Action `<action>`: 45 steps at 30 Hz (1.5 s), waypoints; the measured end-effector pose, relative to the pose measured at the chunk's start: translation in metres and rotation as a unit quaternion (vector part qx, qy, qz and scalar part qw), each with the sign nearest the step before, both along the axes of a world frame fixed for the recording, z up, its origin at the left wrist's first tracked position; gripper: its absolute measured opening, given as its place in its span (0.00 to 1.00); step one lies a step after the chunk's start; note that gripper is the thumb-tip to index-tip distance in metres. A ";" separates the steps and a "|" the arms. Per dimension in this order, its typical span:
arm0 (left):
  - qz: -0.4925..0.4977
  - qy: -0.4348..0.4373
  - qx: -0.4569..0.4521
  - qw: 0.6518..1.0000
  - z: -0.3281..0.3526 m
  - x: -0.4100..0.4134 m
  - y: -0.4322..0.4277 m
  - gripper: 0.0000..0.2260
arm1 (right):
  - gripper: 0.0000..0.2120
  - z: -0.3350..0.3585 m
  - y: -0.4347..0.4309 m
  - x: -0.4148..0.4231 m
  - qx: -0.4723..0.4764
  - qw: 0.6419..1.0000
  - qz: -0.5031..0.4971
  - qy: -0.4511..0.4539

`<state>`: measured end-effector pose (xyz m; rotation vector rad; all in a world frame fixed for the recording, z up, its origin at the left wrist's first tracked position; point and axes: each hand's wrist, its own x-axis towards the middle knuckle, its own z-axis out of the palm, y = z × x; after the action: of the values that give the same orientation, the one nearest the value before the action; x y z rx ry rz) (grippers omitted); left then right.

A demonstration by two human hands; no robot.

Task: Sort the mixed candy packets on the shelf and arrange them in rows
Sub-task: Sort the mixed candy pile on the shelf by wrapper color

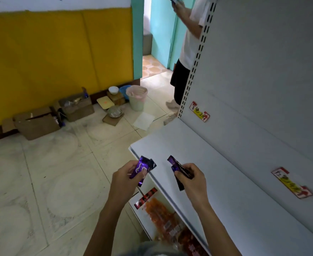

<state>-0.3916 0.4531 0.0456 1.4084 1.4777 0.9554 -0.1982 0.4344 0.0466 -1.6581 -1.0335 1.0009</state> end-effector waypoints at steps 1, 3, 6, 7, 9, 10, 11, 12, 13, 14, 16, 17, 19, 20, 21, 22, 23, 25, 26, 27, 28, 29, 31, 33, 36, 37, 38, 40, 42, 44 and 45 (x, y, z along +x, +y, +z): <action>-0.007 -0.004 0.002 1.000 -0.001 0.002 0.013 0.08 | 0.06 0.000 0.009 0.000 -0.007 1.000 -0.006 -0.001; -0.023 -0.006 -0.003 1.000 -0.002 0.007 0.036 0.08 | 0.05 -0.003 0.025 0.002 -0.017 0.999 -0.024 -0.016; -0.062 0.008 -0.020 0.998 -0.010 0.015 0.071 0.05 | 0.04 -0.010 0.047 0.004 -0.031 0.996 -0.068 -0.040; -0.078 0.016 -0.023 0.997 -0.013 0.018 0.083 0.04 | 0.04 -0.013 0.054 0.004 -0.034 0.995 -0.085 -0.046; -0.111 0.029 -0.034 0.993 -0.020 0.024 0.105 0.05 | 0.04 -0.019 0.066 0.003 -0.046 0.990 -0.125 -0.054; -0.130 0.039 -0.038 0.990 -0.023 0.026 0.116 0.05 | 0.04 -0.023 0.072 0.001 -0.052 0.987 -0.145 -0.053; -0.154 0.051 -0.037 0.986 -0.026 0.028 0.126 0.05 | 0.04 -0.026 0.077 0.000 -0.059 0.983 -0.163 -0.051; -0.185 0.069 -0.032 0.980 -0.029 0.030 0.136 0.04 | 0.04 -0.030 0.081 -0.003 -0.066 0.981 -0.177 -0.048; -0.222 0.092 -0.025 0.970 -0.030 0.032 0.145 0.02 | 0.04 -0.034 0.084 -0.005 -0.072 0.978 -0.191 -0.045; -0.258 0.117 -0.016 0.959 -0.031 0.033 0.152 0.02 | 0.04 -0.039 0.086 -0.008 -0.077 0.975 -0.204 -0.045; -0.309 0.141 -0.008 0.940 -0.035 0.036 0.167 0.03 | 0.04 -0.044 0.090 -0.013 -0.082 0.970 -0.224 -0.050; -0.323 0.146 -0.010 0.935 -0.039 0.037 0.174 0.04 | 0.05 -0.046 0.091 -0.016 -0.077 0.968 -0.233 -0.052; -0.335 0.143 -0.014 0.931 -0.043 0.038 0.184 0.06 | 0.09 -0.047 0.094 -0.020 -0.055 0.963 -0.252 -0.079; -0.337 0.150 0.001 0.929 -0.048 0.038 0.188 0.09 | 0.13 -0.049 0.094 -0.021 -0.045 0.958 -0.258 -0.116; -0.339 0.176 0.032 0.924 -0.052 0.037 0.192 0.15 | 0.17 -0.052 0.094 -0.022 -0.043 0.951 -0.262 -0.158; -0.341 0.217 0.070 0.912 -0.056 0.034 0.195 0.20 | 0.21 -0.055 0.093 -0.024 -0.053 0.942 -0.265 -0.198; -0.343 0.251 0.096 0.900 -0.057 0.031 0.197 0.24 | 0.24 -0.058 0.091 -0.026 -0.068 0.931 -0.269 -0.236; -0.355 0.255 0.085 0.895 -0.059 0.027 0.197 0.27 | 0.29 -0.061 0.089 -0.030 -0.104 0.912 -0.277 -0.282; -0.358 0.238 0.078 0.900 -0.060 0.026 0.197 0.26 | 0.30 -0.061 0.088 -0.032 -0.130 0.907 -0.281 -0.287; -0.356 0.221 0.070 0.905 -0.062 0.026 0.198 0.25 | 0.30 -0.060 0.089 -0.034 -0.157 0.901 -0.284 -0.287; -0.351 0.212 0.059 0.910 -0.061 0.027 0.198 0.24 | 0.30 -0.059 0.089 -0.037 -0.182 0.898 -0.288 -0.278; -0.348 0.206 0.050 0.913 -0.060 0.029 0.199 0.24 | 0.29 -0.058 0.091 -0.039 -0.197 0.898 -0.294 -0.260; -0.350 0.200 0.048 0.914 -0.059 0.035 0.201 0.23 | 0.27 -0.057 0.095 -0.041 -0.191 0.907 -0.309 -0.213; -0.355 0.187 0.048 0.915 -0.059 0.041 0.202 0.22 | 0.25 -0.055 0.102 -0.041 -0.164 0.917 -0.317 -0.176; -0.381 0.160 0.042 0.910 -0.056 0.051 0.205 0.21 | 0.23 -0.050 0.115 -0.038 -0.116 0.931 -0.311 -0.150; -0.398 0.153 0.047 0.903 -0.054 0.054 0.207 0.22 | 0.23 -0.049 0.118 -0.037 -0.104 0.934 -0.305 -0.156; -0.415 0.152 0.056 0.895 -0.053 0.056 0.208 0.22 | 0.24 -0.048 0.120 -0.037 -0.095 0.934 -0.303 -0.163; -0.432 0.151 0.073 0.886 -0.048 0.057 0.212 0.21 | 0.24 -0.045 0.117 -0.035 -0.082 0.930 -0.319 -0.165; -0.436 0.146 0.083 0.884 -0.041 0.054 0.216 0.19 | 0.23 -0.041 0.108 -0.033 -0.087 0.921 -0.346 -0.157; -0.443 0.139 0.097 0.880 -0.034 0.049 0.220 0.16 | 0.21 -0.039 0.095 -0.034 -0.086 0.913 -0.374 -0.139; -0.449 0.132 0.103 0.878 -0.029 0.047 0.221 0.15 | 0.20 -0.039 0.088 -0.036 -0.081 0.909 -0.387 -0.131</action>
<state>-0.3451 0.6737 0.0163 2.1530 0.7134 0.3268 -0.2340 0.5222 0.0078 -2.1236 -0.3633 0.3390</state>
